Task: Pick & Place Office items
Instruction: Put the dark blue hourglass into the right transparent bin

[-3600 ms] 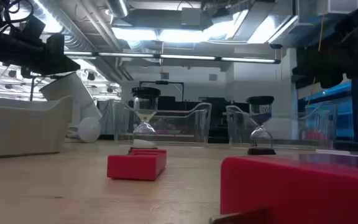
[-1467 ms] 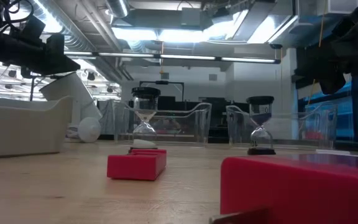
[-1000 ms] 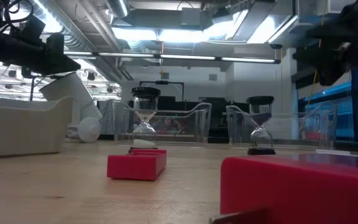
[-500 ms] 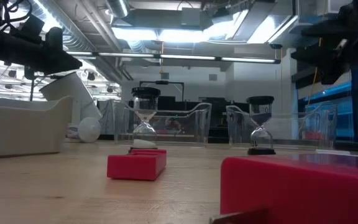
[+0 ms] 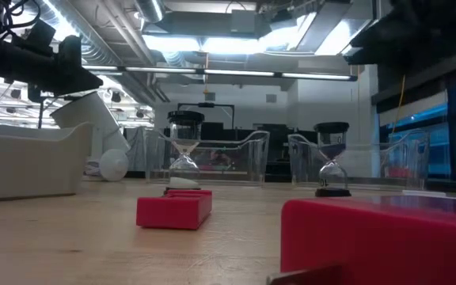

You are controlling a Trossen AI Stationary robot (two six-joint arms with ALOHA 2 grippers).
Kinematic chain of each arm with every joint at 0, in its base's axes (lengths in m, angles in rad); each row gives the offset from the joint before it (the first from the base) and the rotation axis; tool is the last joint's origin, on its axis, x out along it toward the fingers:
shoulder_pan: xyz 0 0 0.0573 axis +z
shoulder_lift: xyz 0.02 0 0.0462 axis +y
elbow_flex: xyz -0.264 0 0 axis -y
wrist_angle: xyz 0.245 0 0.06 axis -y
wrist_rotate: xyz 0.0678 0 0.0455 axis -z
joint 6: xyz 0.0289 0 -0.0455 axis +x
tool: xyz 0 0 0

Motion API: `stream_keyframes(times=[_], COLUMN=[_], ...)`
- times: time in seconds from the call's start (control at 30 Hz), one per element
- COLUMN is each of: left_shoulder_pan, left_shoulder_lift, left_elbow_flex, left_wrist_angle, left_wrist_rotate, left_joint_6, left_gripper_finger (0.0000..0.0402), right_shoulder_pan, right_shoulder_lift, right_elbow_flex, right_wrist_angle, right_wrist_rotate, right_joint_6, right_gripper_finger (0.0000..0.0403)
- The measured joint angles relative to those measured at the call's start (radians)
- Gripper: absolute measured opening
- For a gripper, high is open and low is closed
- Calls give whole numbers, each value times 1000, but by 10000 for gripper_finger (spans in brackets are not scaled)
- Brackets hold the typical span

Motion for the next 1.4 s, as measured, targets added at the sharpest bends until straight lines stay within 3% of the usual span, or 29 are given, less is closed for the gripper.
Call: stream_keyframes(times=[0.13, 0.27, 0.43, 0.57, 0.8, 1.4], left_shoulder_pan=[0, 0, 0, 0, 0, 0], left_shoulder_lift=[0, 0, 0, 0, 0, 0], left_elbow_flex=[0, 0, 0, 0, 0, 0], left_wrist_angle=[-10, -16, -17, -17, -17, -17], left_wrist_rotate=[0, 3, 12, -23, -51, -52], left_joint_6=[0, 0, 0, 1, 2, 11], left_gripper_finger=[73, 73, 73, 73, 73, 73], right_shoulder_pan=[-43, -76, -123, -143, -149, -236], right_shoulder_lift=[117, 206, 295, 365, 440, 596], right_elbow_flex=[60, 109, 135, 135, 135, 135], right_wrist_angle=[0, -16, -108, -114, -111, -57], right_wrist_rotate=[-191, -244, -337, -429, -413, -420], right_joint_6=[-24, -2, 59, 6, -187, -172], right_gripper_finger=[277, 292, 339, 371, 382, 382])
